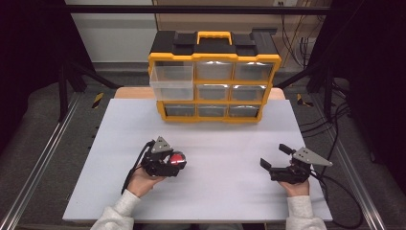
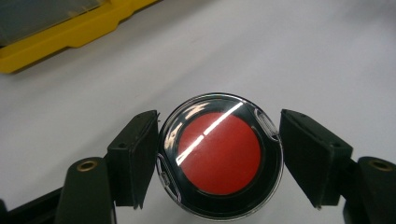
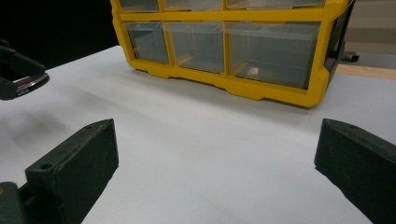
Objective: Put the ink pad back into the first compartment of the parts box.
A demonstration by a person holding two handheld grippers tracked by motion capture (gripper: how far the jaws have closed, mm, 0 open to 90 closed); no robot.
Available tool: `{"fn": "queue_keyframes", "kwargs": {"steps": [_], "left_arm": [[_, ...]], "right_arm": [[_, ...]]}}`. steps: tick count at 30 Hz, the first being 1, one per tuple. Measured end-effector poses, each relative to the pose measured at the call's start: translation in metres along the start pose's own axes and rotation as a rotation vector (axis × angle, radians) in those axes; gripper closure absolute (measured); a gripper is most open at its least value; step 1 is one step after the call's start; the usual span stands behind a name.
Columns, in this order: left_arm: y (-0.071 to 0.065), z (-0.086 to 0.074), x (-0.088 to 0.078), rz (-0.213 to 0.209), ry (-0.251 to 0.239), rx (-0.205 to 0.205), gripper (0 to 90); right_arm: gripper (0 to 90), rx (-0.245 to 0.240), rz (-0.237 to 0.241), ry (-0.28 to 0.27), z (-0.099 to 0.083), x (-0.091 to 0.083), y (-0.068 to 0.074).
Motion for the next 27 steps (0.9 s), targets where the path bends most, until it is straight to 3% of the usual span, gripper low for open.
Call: {"fn": "queue_keyframes", "kwargs": {"steps": [27], "left_arm": [[0.023, 0.005, -0.038, 0.027, -0.097, -0.056, 29.9]], "right_arm": [[0.3, 0.000, 0.002, 0.005, -0.001, 0.001, 0.000]]}}
Point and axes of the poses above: each handheld gripper's, and its own axes: x roughly forward along the jaws, z roughly out of its top, y roughly to its left, the point moved 8 cm from there along x, roughly forward along the jaws, and after that the axes turned 15 degrees about y, right-handed, at the moved point
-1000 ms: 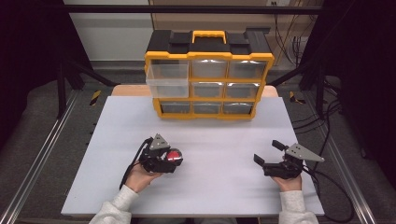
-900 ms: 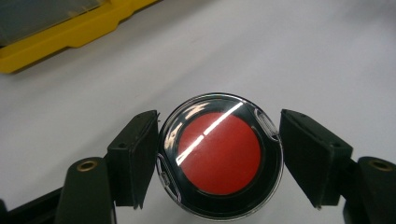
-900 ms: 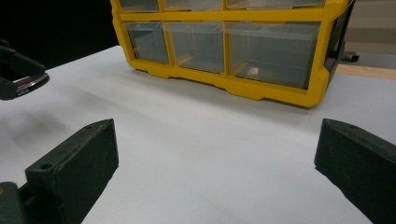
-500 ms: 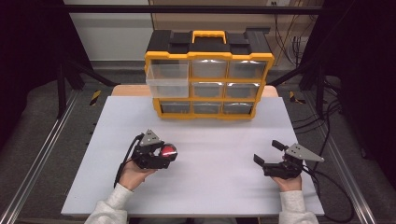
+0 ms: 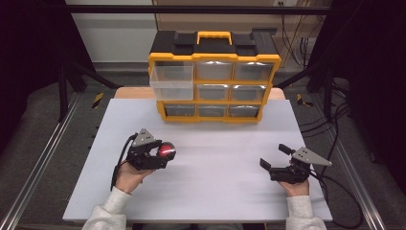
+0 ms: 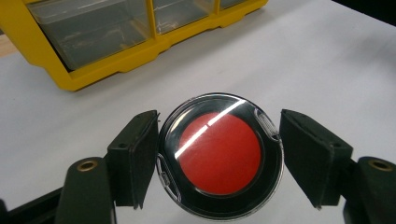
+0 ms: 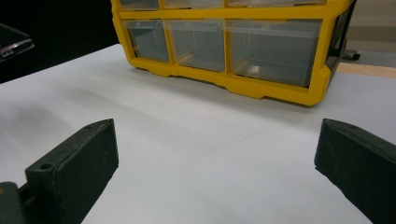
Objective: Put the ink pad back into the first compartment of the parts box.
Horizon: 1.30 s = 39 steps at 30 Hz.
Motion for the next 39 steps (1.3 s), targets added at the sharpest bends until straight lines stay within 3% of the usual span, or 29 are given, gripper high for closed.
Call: {"fn": "queue_keyframes", "kwargs": {"steps": [21, 39], "left_arm": [[0.011, 0.011, -0.027, 0.009, -0.082, -0.030, 29.9], [0.014, 0.031, -0.046, 0.016, -0.137, -0.021, 29.8]], "right_arm": [[0.3, -0.001, -0.003, 0.002, 0.000, 0.000, -0.001], [0.3, 0.001, -0.004, 0.000, 0.000, -0.001, -0.001]]}}
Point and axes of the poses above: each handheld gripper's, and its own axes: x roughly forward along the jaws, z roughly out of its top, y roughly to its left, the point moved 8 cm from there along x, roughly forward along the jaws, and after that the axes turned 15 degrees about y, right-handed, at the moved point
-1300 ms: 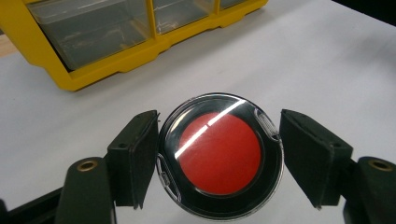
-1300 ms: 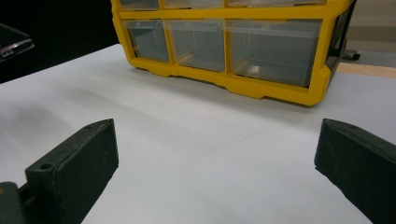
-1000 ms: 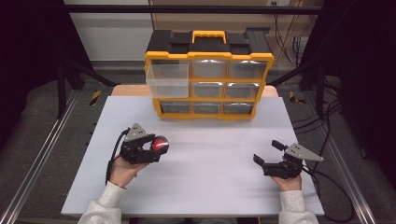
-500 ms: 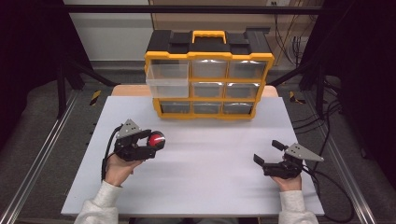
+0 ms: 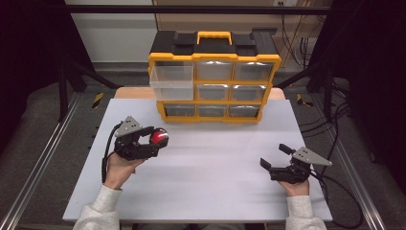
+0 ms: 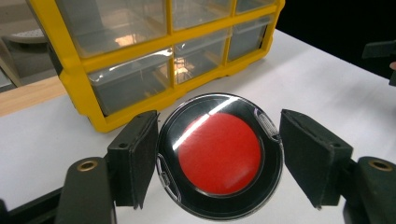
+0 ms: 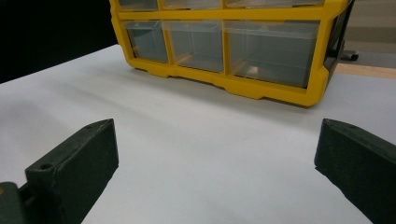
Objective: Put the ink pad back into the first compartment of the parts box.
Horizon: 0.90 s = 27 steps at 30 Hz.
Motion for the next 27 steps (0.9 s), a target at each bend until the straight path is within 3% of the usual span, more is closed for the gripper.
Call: {"fn": "queue_keyframes", "kwargs": {"steps": [27], "left_arm": [[0.007, 0.040, -0.023, 0.005, -0.081, -0.003, 29.9]], "right_arm": [[0.3, 0.001, 0.002, 0.000, 0.000, 0.000, 0.000]]}}
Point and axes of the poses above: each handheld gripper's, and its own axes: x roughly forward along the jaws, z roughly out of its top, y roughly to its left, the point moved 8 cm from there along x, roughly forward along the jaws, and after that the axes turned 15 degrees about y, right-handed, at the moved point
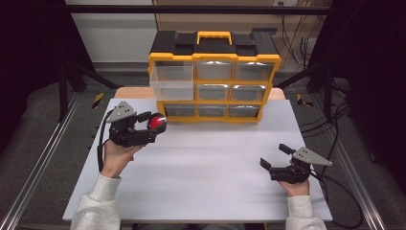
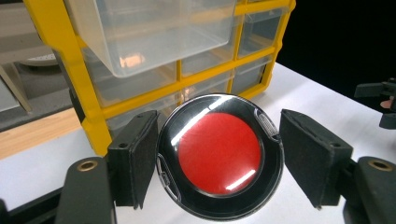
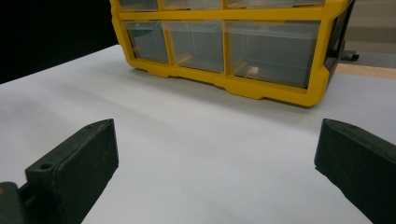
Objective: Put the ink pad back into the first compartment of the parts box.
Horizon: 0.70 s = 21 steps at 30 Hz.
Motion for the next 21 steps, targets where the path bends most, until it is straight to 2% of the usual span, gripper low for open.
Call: {"fn": "queue_keyframes", "kwargs": {"steps": [21], "left_arm": [[-0.003, 0.035, -0.014, 0.005, -0.038, 0.020, 29.9]], "right_arm": [[0.2, 0.002, 0.002, 0.000, 0.000, 0.000, 0.000]]}}
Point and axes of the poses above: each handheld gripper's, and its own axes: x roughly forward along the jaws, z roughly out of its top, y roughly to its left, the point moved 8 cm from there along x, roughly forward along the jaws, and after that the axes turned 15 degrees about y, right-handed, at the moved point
